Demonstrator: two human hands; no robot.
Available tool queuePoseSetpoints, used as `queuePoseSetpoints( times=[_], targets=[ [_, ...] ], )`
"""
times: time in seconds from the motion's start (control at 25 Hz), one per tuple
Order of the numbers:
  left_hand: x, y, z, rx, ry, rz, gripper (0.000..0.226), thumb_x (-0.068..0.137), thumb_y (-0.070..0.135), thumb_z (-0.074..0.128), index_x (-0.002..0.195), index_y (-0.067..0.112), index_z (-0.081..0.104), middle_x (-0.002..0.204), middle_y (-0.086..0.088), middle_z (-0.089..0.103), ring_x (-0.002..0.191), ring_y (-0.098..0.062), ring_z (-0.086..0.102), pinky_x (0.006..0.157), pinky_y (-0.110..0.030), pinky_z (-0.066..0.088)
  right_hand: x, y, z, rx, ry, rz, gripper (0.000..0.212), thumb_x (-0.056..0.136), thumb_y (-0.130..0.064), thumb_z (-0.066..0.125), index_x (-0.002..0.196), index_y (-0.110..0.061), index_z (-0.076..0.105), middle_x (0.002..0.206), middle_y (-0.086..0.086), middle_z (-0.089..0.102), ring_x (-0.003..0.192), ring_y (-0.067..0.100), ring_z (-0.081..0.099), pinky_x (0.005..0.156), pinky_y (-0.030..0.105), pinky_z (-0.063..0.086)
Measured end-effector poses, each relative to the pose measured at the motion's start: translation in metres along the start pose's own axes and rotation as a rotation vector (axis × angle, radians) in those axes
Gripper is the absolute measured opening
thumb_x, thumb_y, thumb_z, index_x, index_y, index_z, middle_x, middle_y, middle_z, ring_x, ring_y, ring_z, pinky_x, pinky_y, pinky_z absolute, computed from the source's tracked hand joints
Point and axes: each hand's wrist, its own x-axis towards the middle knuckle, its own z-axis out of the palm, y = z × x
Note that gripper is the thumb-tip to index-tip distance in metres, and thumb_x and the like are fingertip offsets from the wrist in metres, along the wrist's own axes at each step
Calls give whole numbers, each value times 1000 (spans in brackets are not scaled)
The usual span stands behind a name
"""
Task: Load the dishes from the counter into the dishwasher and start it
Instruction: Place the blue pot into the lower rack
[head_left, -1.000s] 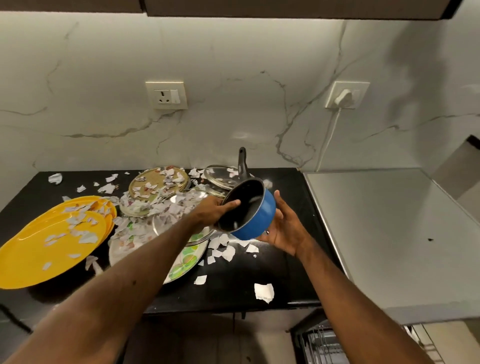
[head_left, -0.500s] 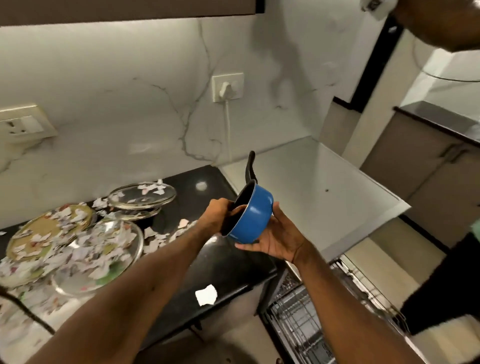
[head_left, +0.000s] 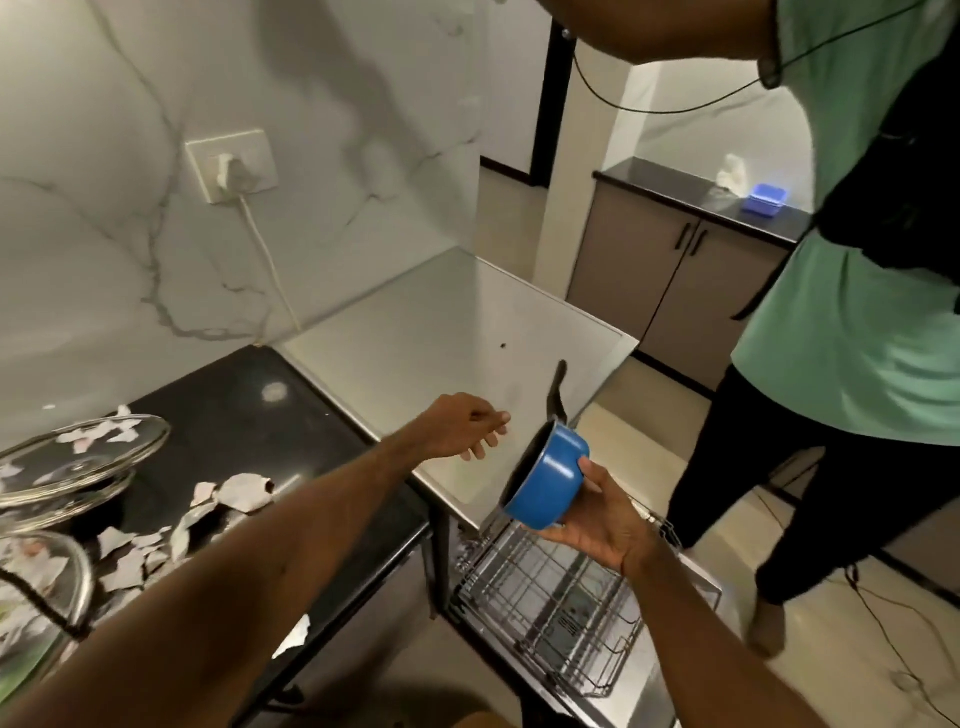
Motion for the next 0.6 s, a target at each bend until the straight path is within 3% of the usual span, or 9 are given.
queuePoseSetpoints(
  times=[0.16, 0.32, 0.4, 0.48, 0.6],
  targets=[
    [22, 43, 44, 1, -136, 60, 47, 100, 55, 56, 110, 12, 71, 92, -4, 78, 69, -18, 76, 64, -27, 61, -15, -8, -48, 2, 134, -12, 102, 59, -38, 102, 147, -14, 56, 150, 24, 51, 130, 49, 58, 100, 71, 47],
    [50, 64, 97, 53, -215, 30, 47, 100, 53, 59, 125, 12, 61, 104, -8, 75, 72, -16, 76, 69, -29, 64, -13, -16, -87, 37, 229, 50, 99, 63, -38, 100, 148, -17, 55, 148, 23, 53, 129, 47, 60, 104, 72, 45],
    [64, 61, 125, 136, -218, 34, 47, 102, 47, 59, 136, 14, 57, 117, -9, 71, 87, -20, 75, 81, -32, 62, -13, -15, -107, -22, 290, 100, 81, 76, -38, 93, 145, -20, 56, 144, 21, 58, 124, 43, 65, 99, 69, 51],
    [74, 53, 155, 297, -261, 54, 48, 103, 43, 55, 140, 13, 56, 127, -10, 68, 109, -25, 68, 92, -29, 51, -9, -10, -125, -117, 352, 155, 67, 84, -40, 86, 143, -26, 58, 139, 17, 63, 121, 39, 68, 91, 63, 57],
    [87, 29, 197, 476, -350, -4, 40, 102, 25, 53, 137, 6, 59, 130, -14, 67, 121, -30, 62, 99, -30, 42, 6, 5, -152, -233, 435, 248, 78, 71, -49, 93, 139, -32, 60, 135, 10, 67, 120, 37, 67, 87, 64, 59]
  ],
)
